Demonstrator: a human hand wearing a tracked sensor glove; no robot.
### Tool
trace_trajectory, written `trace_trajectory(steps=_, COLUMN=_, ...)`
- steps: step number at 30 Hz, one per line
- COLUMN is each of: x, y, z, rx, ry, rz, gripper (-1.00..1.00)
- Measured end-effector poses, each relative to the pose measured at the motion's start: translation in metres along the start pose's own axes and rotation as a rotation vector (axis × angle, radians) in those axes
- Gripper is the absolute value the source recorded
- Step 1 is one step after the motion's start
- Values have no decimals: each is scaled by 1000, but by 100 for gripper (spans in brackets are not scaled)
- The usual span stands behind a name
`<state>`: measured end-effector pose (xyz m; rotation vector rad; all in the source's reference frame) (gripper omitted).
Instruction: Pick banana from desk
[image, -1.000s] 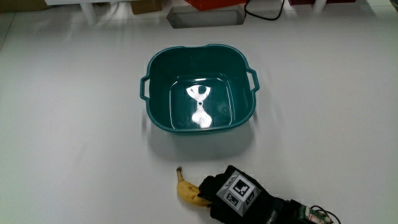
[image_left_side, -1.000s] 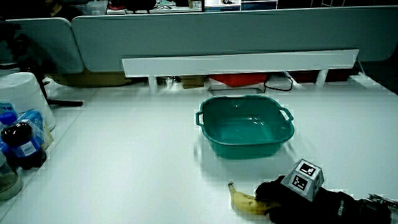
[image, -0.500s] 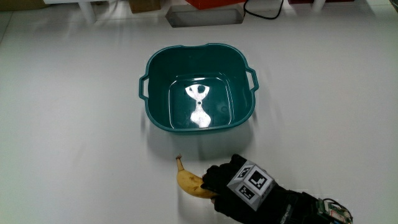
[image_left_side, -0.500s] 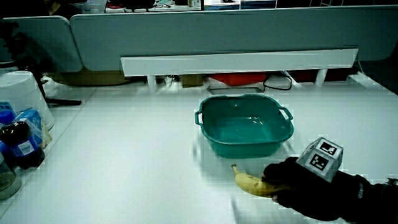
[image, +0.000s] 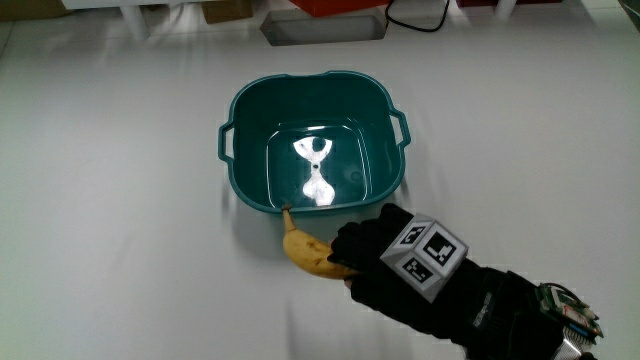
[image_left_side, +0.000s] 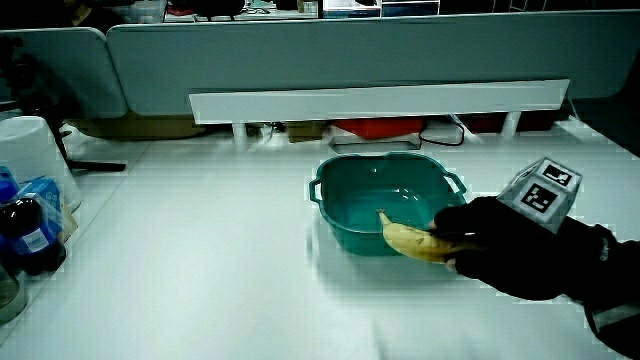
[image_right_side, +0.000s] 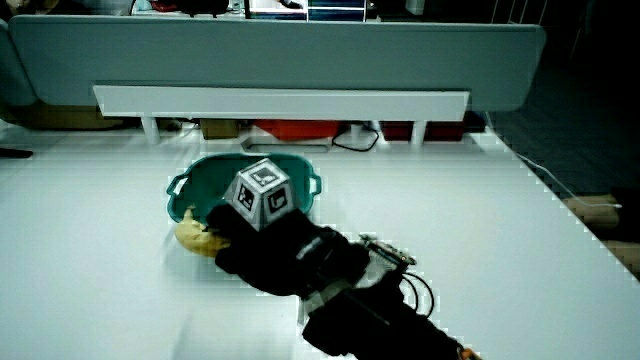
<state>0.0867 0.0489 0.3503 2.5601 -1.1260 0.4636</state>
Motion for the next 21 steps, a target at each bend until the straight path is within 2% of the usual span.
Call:
trace_trajectory(steps=1, x=2, y=1, z=3, rx=-4, ry=23, rz=-2, gripper=100)
trace_trajectory(steps=3, x=6, y=4, z=7, rx=15, ry=-5, rz=-10, gripper=100)
trace_trajectory(steps=9, x=14, y=10, z=19, rx=34, ry=-43, rz=-17, gripper=100)
trace_trajectory(steps=12, x=21, y=17, z=16, rx=45, ry=-112, rz=-13, gripper=100)
trace_trajectory(steps=17, x=33, y=33, z=19, rx=49, ry=-72, rz=-27, gripper=100)
trace_trajectory(steps=19, x=43, y=40, z=13, rx=47, ry=-125, rz=-41, gripper=100)
trace_trajectory(steps=20, x=46, y=44, z=14, rx=50, ry=-115, rz=-45, gripper=100)
trace_trajectory(steps=21, x=50, y=49, z=12, rx=55, ry=-141, rz=-44, gripper=100)
